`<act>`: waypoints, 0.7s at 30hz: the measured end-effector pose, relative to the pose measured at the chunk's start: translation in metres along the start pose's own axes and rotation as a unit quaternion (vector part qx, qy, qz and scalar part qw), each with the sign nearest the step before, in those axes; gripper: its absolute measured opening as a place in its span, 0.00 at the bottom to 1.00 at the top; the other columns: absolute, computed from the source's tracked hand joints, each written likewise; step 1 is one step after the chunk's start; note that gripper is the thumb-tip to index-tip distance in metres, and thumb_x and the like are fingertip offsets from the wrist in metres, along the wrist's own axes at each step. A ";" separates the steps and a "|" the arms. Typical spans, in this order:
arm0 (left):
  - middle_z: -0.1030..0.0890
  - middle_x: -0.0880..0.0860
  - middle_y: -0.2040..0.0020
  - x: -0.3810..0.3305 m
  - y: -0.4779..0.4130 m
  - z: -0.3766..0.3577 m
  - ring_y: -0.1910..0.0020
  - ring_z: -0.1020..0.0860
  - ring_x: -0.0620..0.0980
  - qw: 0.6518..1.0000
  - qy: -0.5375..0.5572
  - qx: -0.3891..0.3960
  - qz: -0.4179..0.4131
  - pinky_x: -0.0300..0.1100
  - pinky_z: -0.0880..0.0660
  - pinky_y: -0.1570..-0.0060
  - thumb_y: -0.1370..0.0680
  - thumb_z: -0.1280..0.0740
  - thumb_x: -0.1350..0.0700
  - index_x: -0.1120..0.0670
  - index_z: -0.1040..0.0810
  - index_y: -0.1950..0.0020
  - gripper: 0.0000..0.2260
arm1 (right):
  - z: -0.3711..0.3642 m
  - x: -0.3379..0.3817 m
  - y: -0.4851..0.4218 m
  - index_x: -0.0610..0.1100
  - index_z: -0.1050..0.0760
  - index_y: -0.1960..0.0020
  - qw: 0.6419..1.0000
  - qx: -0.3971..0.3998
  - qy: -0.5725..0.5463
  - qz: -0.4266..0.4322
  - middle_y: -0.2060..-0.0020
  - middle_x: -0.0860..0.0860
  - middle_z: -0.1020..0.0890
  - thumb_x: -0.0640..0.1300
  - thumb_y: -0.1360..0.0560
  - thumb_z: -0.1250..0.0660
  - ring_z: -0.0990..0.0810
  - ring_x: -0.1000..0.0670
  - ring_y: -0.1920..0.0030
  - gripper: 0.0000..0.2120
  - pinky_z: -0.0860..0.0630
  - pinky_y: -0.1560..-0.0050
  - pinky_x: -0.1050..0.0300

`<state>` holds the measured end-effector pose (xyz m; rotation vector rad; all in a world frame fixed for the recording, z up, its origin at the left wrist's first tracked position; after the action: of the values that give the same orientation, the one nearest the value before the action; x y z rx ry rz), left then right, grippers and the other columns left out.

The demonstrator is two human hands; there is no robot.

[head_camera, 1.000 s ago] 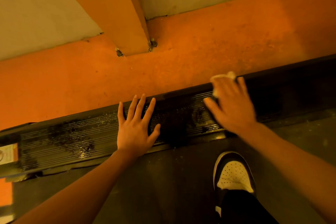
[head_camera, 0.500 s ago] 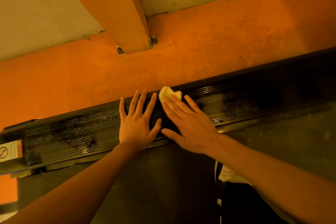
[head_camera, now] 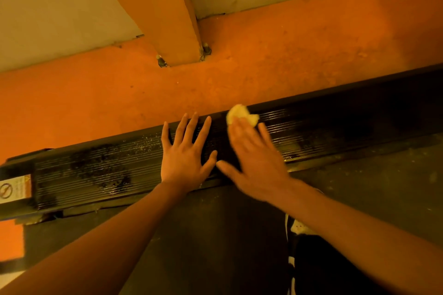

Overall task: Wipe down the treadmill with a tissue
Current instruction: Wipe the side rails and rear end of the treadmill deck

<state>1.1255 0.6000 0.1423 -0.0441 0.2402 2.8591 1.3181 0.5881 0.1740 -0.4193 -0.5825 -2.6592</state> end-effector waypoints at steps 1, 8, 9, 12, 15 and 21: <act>0.47 0.55 0.15 0.000 0.000 0.000 0.16 0.52 0.56 1.000 -0.004 0.000 -0.001 0.69 0.55 0.22 0.18 0.51 0.34 0.47 0.50 0.14 0.34 | -0.004 0.013 -0.002 0.43 0.58 0.15 0.999 0.016 0.005 0.035 0.16 0.47 0.59 0.73 0.22 0.72 0.67 0.49 0.18 0.46 0.63 0.18 0.42; 0.45 0.55 0.15 0.000 0.001 0.000 0.16 0.50 0.56 1.000 0.013 -0.014 -0.005 0.68 0.56 0.22 0.17 0.49 0.35 0.47 0.49 0.15 0.33 | 0.020 -0.113 0.045 0.46 0.56 0.15 0.995 -0.042 0.058 -0.063 0.16 0.49 0.54 0.72 0.19 0.67 0.60 0.50 0.17 0.42 0.62 0.19 0.39; 0.45 0.55 0.15 0.000 0.001 0.000 0.16 0.50 0.56 1.000 0.014 -0.015 -0.005 0.68 0.56 0.22 0.17 0.50 0.35 0.47 0.49 0.15 0.33 | 0.028 -0.141 0.054 0.45 0.56 0.15 0.991 -0.053 0.053 -0.113 0.16 0.48 0.53 0.72 0.20 0.68 0.60 0.50 0.16 0.43 0.62 0.19 0.39; 0.44 0.55 0.16 0.000 0.001 0.001 0.16 0.50 0.56 1.000 0.011 -0.015 -0.002 0.68 0.56 0.22 0.17 0.51 0.35 0.47 0.49 0.15 0.33 | 0.041 -0.184 0.065 0.44 0.59 0.15 0.969 -0.061 0.020 -0.240 0.16 0.47 0.55 0.75 0.24 0.72 0.61 0.49 0.17 0.48 0.64 0.19 0.40; 0.44 0.55 0.16 -0.001 0.002 0.001 0.16 0.49 0.56 1.000 0.013 -0.018 0.000 0.68 0.55 0.22 0.17 0.51 0.35 0.47 0.49 0.15 0.33 | 0.037 -0.149 0.049 0.41 0.57 0.15 0.967 -0.075 -0.016 -0.242 0.16 0.44 0.54 0.76 0.25 0.72 0.59 0.46 0.16 0.51 0.64 0.19 0.40; 0.45 0.54 0.15 -0.001 0.002 0.003 0.16 0.49 0.56 1.000 0.018 -0.026 -0.001 0.68 0.54 0.22 0.18 0.50 0.35 0.47 0.47 0.15 0.33 | -0.009 -0.014 0.009 0.43 0.58 0.15 1.000 -0.016 0.016 -0.003 0.16 0.47 0.60 0.74 0.21 0.65 0.66 0.49 0.18 0.46 0.62 0.18 0.40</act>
<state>1.1261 0.5986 0.1454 -0.1057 0.1727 2.8648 1.3328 0.5813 0.1643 -0.3828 -0.5326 -2.6800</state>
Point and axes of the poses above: each hand's wrist, its own y-axis away from the middle knuckle, its own z-axis out of the back of the hand, x = y × z, the point moved 3 cm from there along -y, towards the middle knuckle
